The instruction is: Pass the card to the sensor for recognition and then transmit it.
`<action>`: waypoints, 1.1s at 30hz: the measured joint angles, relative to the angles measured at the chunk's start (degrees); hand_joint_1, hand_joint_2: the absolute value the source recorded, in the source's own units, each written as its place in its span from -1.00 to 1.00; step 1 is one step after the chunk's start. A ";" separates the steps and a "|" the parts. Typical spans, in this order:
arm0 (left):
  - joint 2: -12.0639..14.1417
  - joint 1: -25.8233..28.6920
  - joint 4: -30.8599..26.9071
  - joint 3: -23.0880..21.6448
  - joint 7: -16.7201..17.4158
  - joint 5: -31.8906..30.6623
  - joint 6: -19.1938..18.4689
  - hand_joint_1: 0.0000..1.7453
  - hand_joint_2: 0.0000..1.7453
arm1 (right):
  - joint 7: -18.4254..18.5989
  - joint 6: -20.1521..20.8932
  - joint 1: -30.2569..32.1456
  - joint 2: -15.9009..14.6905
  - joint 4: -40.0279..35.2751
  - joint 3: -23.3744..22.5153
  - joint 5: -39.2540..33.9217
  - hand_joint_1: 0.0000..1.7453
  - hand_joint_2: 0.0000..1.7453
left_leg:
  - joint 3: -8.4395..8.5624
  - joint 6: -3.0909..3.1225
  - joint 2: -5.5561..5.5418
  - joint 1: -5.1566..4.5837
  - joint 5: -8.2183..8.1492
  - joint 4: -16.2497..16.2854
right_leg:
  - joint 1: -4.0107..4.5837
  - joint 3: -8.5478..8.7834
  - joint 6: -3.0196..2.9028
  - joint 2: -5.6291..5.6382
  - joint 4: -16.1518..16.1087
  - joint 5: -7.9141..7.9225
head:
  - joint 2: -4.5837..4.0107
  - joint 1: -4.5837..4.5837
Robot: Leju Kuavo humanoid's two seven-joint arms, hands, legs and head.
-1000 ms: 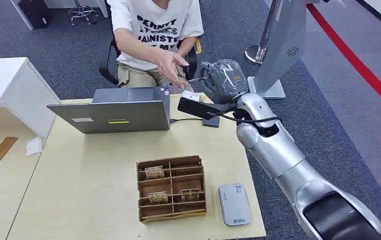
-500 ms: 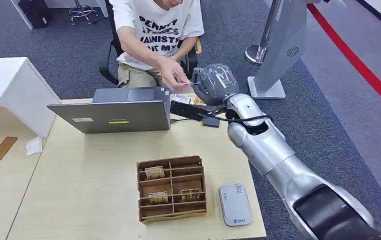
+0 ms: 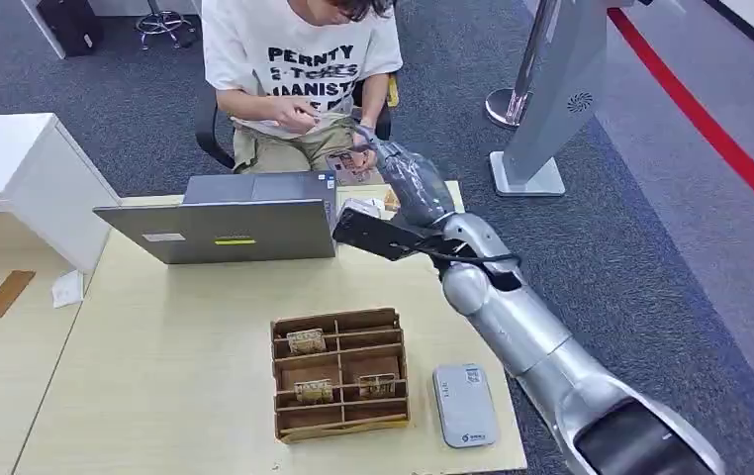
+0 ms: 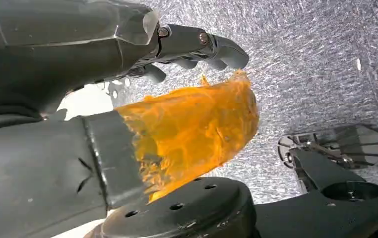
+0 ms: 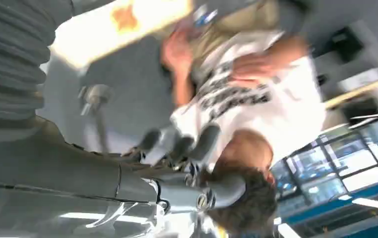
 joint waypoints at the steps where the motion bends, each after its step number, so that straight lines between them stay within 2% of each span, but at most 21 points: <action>1: 0.00 0.30 0.00 0.00 -0.72 1.33 0.63 -1.00 -1.00 | -3.14 3.36 6.20 0.63 -7.39 -2.94 -12.93 -1.00 -1.00 | -0.02 0.00 -0.02 0.00 0.00 -0.01 | 0.00 0.00 0.00 -0.01 0.00 -0.02 | 0.00 0.02; 5: 0.00 0.71 0.00 0.00 -1.07 1.55 0.87 -1.00 -1.00 | -3.73 3.93 10.19 0.79 -12.11 -4.55 -15.44 -1.00 -1.00 | -0.05 0.00 0.01 0.00 -0.01 -0.01 | 0.00 -0.05 0.00 0.00 0.00 -0.02 | 0.00 0.02; 10: 0.00 0.81 0.00 0.00 -1.07 1.70 0.87 -1.00 -1.00 | -3.73 4.19 11.66 0.79 -15.01 -5.59 -15.66 -1.00 -1.00 | -0.05 0.01 0.01 0.00 0.00 -0.01 | -0.01 -0.04 0.03 0.00 0.00 0.02 | 0.00 0.02; 12: 0.00 0.82 0.00 0.00 -1.09 1.92 0.92 -1.00 -1.00 | -4.54 5.62 12.15 0.81 -15.73 -5.94 -18.62 -1.00 -1.00 | -0.02 0.00 0.01 0.00 0.00 0.00 | -0.01 -0.04 0.03 0.01 0.00 0.02 | 0.00 0.00; 15: 0.00 1.08 0.00 0.00 -1.53 2.99 1.46 -1.00 -1.00 | -6.91 9.36 16.03 1.14 -19.19 -7.41 -29.24 -1.00 -1.00 | -0.03 0.00 -0.04 0.00 0.00 0.00 | 0.01 -0.04 0.04 -0.02 -0.01 0.01 | 0.00 0.00; 19: 0.00 2.01 0.00 0.00 -2.38 4.50 2.29 -1.00 -1.00 | -8.58 15.87 25.19 1.27 -26.38 -9.20 -45.49 -1.00 -1.00 | -0.07 -0.03 -0.04 0.00 -0.06 -0.02 | 0.01 -0.08 0.05 -0.02 -0.02 -0.08 | 0.00 0.02; 22: 0.02 2.72 0.00 0.02 -2.89 5.35 2.86 -1.00 -1.00 | -9.46 20.72 32.42 1.27 -31.23 -10.07 -54.68 -1.00 -1.00 | -0.11 -0.03 -0.03 0.01 -0.14 -0.04 | 0.00 -0.11 0.00 -0.02 -0.04 -0.13 | 0.00 0.00; 26: 0.09 3.31 0.02 0.13 -3.04 6.12 2.93 -1.00 -1.00 | -9.59 24.77 39.60 1.22 -35.40 -10.53 -59.74 -1.00 -1.00 | -0.10 0.01 -0.01 0.01 -0.18 -0.04 | 0.00 -0.10 0.02 -0.01 -0.04 -0.14 | 0.00 0.02; 30: 0.13 3.45 0.13 0.17 -3.04 6.56 2.93 -1.00 -1.00 | -9.72 28.85 42.64 0.98 -36.72 -10.55 -61.30 -1.00 -1.00 | -0.04 0.02 0.03 0.00 -0.17 -0.03 | -0.01 -0.06 0.01 0.01 -0.05 -0.13 | 0.00 0.00; 33: 0.22 3.74 0.28 0.17 -3.04 7.04 2.93 -1.00 -1.00 | -10.40 35.19 46.37 0.31 -37.59 -10.43 -62.48 -1.00 -1.00 | -0.05 0.02 -0.02 0.00 -0.17 -0.03 | 0.00 -0.02 0.01 -0.02 -0.05 -0.13 | 0.00 0.00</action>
